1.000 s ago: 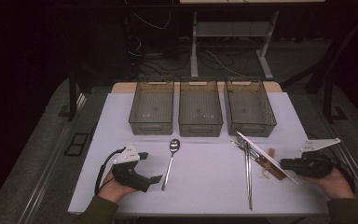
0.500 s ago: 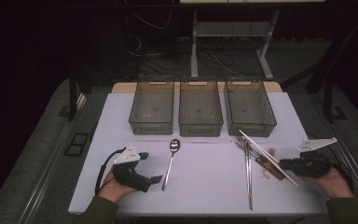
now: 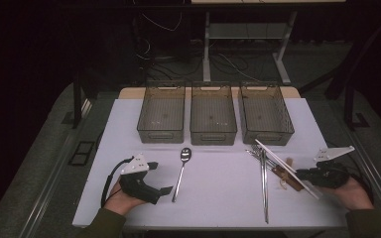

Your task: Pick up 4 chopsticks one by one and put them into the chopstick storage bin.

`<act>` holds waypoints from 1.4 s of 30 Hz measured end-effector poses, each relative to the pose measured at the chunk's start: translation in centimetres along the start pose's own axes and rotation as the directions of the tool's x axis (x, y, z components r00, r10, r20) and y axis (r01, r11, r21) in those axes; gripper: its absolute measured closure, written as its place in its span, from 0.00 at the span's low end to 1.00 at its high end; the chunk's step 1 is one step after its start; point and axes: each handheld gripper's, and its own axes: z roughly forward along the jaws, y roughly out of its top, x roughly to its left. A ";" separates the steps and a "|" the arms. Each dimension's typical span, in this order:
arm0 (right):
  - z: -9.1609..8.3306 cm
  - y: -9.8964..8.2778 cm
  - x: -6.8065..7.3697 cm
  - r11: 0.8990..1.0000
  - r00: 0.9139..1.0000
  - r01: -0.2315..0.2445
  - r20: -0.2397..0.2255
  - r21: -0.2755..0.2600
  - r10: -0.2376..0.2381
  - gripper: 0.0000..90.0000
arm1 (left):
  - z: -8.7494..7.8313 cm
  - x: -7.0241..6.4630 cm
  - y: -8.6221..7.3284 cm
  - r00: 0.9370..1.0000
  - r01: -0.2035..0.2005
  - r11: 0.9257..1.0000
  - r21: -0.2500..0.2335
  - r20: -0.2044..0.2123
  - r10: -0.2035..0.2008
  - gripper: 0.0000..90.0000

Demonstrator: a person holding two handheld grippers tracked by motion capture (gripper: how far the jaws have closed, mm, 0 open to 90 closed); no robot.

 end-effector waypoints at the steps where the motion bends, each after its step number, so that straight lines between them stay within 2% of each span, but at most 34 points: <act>1: 0.0 0.0 0.0 1.000 1.000 0.000 -0.001 -0.001 0.000 0.93 | 0.0 0.0 0.0 1.000 0.000 1.000 0.000 0.000 0.000 0.00; 15: -0.2 0.1 0.1 1.000 1.000 0.004 0.000 -0.007 -0.004 0.94 | 0.0 0.0 0.0 1.000 -0.001 1.000 0.001 0.000 0.001 0.00; 35: -0.9 0.2 0.0 0.999 1.000 0.001 0.017 -0.054 0.000 0.94 | 0.0 0.0 0.0 1.000 -0.001 1.000 0.002 0.000 0.001 0.00; 42: -1.5 0.5 0.2 0.996 1.000 -0.011 0.011 -0.090 0.012 0.94 | 0.1 0.0 -0.1 1.000 0.003 1.000 0.010 -0.001 -0.003 0.00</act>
